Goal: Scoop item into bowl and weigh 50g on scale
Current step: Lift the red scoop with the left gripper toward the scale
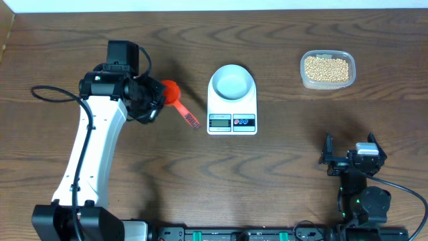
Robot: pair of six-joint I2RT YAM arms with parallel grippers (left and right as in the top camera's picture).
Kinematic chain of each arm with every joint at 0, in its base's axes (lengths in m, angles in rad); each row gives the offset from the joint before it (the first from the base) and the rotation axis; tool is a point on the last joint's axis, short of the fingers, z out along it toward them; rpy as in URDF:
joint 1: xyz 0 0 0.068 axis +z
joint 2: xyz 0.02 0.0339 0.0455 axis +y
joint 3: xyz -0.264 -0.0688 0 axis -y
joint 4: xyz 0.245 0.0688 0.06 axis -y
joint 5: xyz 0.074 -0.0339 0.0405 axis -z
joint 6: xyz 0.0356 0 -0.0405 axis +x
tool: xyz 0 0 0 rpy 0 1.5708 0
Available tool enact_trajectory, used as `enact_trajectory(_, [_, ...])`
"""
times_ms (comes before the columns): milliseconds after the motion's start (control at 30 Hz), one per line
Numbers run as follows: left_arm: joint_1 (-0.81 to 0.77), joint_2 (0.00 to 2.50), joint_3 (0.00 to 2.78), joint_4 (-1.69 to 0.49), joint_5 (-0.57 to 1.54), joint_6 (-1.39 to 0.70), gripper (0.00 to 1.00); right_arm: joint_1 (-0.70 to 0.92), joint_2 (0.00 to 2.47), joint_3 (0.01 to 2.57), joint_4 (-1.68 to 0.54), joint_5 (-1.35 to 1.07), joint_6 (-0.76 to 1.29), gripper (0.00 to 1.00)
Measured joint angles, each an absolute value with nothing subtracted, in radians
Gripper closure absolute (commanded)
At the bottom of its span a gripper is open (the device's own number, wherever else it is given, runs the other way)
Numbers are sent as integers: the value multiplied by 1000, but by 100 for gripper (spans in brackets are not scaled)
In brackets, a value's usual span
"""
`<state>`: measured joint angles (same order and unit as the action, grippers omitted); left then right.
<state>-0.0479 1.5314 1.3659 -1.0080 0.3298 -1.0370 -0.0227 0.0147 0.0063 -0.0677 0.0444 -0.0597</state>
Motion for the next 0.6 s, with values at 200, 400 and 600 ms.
enact_trajectory(200, [-48, 1531, 1366, -1102, 424, -1135, 93, -23, 14, 6, -67, 45, -60, 1])
enact_trajectory(400, [-48, 1531, 1366, -1152, 448, -1207, 93, -23, 15, 6, -67, 44, -60, 1])
enact_trajectory(600, [-48, 1531, 1366, -1152, 451, -1261, 93, -23, 14, 6, -67, 45, -60, 1])
